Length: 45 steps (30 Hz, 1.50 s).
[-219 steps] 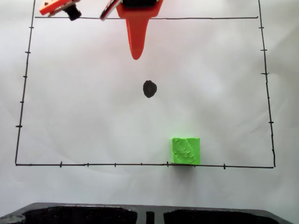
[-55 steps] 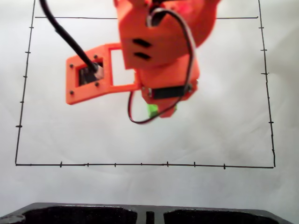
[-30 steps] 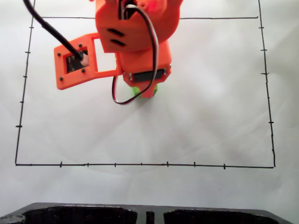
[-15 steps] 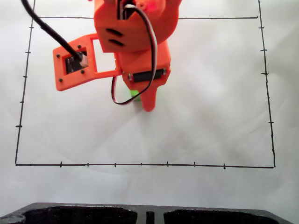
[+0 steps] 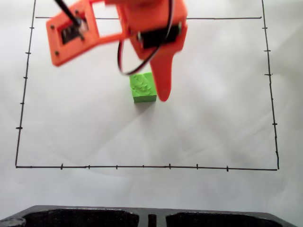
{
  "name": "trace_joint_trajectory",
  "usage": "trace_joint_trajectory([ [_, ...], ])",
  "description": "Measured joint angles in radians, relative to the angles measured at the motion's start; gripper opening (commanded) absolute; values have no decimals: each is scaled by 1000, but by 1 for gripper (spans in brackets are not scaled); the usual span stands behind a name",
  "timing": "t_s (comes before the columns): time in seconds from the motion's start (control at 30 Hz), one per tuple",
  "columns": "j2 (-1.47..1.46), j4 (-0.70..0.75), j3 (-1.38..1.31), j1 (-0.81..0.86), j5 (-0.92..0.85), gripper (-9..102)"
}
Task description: Grasp the colored block, Place it on the black dot, and then return the arm to the default position.
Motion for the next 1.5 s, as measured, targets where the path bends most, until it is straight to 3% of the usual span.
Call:
trace_joint_trajectory([
  [0.17, 173, 55, 57, 38, -20, 29],
  [0.57, 565, 97, 238, 130, -34, 0],
  [1.07, 876, 35, 480, 184, -64, 0],
  [1.5, 1006, -123, 692, 187, -66, 0],
])
